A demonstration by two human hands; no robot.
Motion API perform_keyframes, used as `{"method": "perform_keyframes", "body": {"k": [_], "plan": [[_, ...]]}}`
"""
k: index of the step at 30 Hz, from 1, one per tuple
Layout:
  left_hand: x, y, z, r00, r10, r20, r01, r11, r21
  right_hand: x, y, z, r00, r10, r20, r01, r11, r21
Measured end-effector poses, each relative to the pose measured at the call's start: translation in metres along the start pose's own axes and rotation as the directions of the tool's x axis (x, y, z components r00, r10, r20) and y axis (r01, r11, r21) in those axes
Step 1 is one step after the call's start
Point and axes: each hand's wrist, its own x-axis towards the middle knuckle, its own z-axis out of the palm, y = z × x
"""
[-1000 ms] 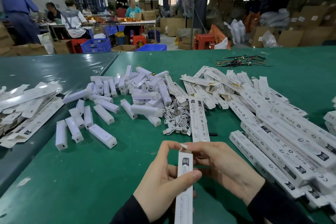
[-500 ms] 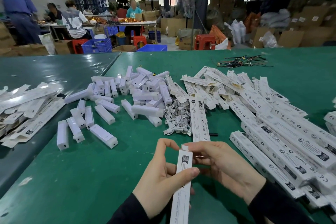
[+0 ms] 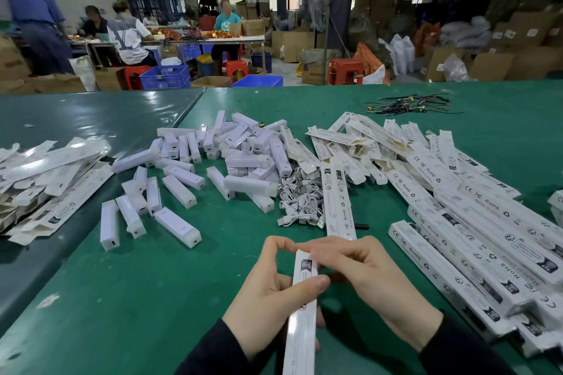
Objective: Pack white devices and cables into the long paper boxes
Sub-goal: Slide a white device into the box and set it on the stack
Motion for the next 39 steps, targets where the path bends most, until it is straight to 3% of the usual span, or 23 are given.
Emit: {"method": "perform_keyframes", "body": {"k": [4,6,8,11,14,18,20,23,29,31,32,34,37,39], "plan": [[0.001,0.003,0.0,1.0,0.012,0.007,-0.012,0.999,0.037,0.004,0.004,-0.002,0.998,0.052,0.028,-0.052,0.999,0.008],[0.002,0.005,-0.001,0.997,-0.029,-0.071,0.026,0.999,-0.041,0.008,0.009,-0.002,0.987,0.146,0.066,-0.153,0.981,0.116],[0.001,0.008,-0.006,0.978,-0.055,-0.202,0.007,0.973,-0.232,0.009,0.009,-0.001,0.978,0.204,0.053,-0.21,0.928,0.308],[0.004,0.013,-0.019,0.955,-0.066,-0.289,-0.096,0.855,-0.51,0.008,0.008,0.002,0.988,0.065,-0.14,-0.007,0.925,0.381],[0.008,0.016,-0.018,0.918,0.029,-0.397,-0.204,0.891,-0.406,0.004,0.015,0.015,0.969,-0.113,-0.22,0.142,0.982,0.125],[0.014,0.011,-0.016,0.814,0.036,-0.579,-0.286,0.894,-0.345,0.008,0.016,0.038,0.968,-0.247,0.044,0.25,0.94,-0.232],[0.013,0.013,-0.02,0.795,0.056,-0.604,-0.302,0.9,-0.314,0.031,0.014,0.04,0.947,-0.322,0.002,0.3,0.882,-0.364],[0.009,0.016,-0.02,0.806,0.058,-0.589,-0.302,0.897,-0.324,0.082,0.011,0.032,0.88,-0.455,-0.135,0.283,0.732,-0.619],[0.005,0.016,-0.014,0.867,0.049,-0.495,-0.222,0.929,-0.297,0.156,0.028,0.029,0.952,-0.303,0.047,0.141,0.295,-0.945],[0.005,0.016,-0.013,0.884,0.042,-0.466,-0.194,0.939,-0.284,0.163,0.029,0.029,0.962,-0.267,0.062,0.131,0.248,-0.96],[0.005,0.016,-0.013,0.894,0.035,-0.447,-0.175,0.945,-0.277,0.163,0.028,0.028,0.958,-0.28,0.062,0.142,0.276,-0.951],[0.004,0.014,-0.014,0.919,0.008,-0.395,-0.127,0.953,-0.276,0.157,0.026,0.026,0.93,-0.366,0.037,0.215,0.458,-0.863],[0.003,0.012,-0.015,0.949,-0.034,-0.312,-0.064,0.952,-0.299,0.134,0.015,0.018,0.891,-0.41,-0.197,0.269,0.824,-0.498],[0.003,0.01,-0.016,0.964,-0.031,-0.263,-0.043,0.962,-0.271,0.112,0.007,0.005,0.854,-0.374,-0.363,0.289,0.92,-0.266]]}}
